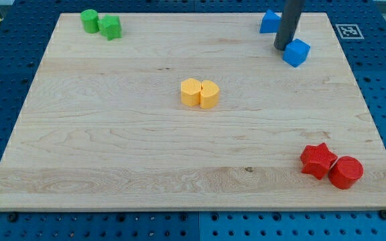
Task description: Slide blue cube towards center right
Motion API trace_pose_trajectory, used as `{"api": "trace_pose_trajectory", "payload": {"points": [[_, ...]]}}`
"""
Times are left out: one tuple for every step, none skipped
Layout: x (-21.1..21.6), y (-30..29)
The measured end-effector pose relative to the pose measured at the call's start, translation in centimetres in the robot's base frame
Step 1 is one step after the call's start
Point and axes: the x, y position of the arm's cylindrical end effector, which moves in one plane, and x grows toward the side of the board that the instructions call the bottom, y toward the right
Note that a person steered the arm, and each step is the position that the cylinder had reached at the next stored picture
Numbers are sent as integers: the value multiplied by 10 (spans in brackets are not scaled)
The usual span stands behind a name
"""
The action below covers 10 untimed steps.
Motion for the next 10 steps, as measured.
{"api": "trace_pose_trajectory", "payload": {"points": [[10, 14], [10, 30], [11, 44], [19, 46], [31, 46], [41, 46], [47, 49], [53, 56], [60, 62], [64, 62]]}}
